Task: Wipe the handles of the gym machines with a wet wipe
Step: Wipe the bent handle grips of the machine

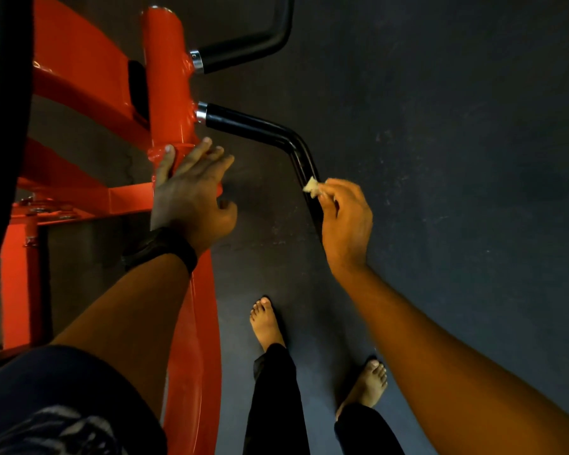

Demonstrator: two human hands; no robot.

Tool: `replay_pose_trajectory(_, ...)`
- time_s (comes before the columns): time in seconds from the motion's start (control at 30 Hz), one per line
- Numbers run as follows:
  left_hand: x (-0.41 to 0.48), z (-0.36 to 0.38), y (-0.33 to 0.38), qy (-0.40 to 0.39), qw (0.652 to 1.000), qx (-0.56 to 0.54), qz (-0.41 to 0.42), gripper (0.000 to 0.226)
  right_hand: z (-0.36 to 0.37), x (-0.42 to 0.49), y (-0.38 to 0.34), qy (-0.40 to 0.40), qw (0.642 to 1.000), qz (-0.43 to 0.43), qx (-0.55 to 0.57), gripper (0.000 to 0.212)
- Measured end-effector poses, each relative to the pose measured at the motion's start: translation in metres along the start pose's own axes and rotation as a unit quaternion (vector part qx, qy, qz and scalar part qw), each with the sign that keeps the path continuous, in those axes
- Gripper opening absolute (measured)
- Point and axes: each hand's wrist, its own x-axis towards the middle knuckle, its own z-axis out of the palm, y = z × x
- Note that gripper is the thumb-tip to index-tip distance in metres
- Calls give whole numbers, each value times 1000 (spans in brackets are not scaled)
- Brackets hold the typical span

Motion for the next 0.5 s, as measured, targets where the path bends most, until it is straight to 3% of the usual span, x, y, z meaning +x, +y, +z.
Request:
replay_pose_trajectory(0.27, 0, 0, -1, -3, 1000, 2, 1, 69, 2, 30, -14, -53, 986, -149, -55, 20)
replay_pose_trajectory(0.4, -1, 1, 0, -5, 1000, 2, 5, 69, -16, -17, 5, -72, 994, -30, -75, 16)
replay_pose_trajectory(0.5, -2, 2, 0, -9, 1000, 11, 0, 70, -7, -7, -6, -57, 994, -14, -97, 17)
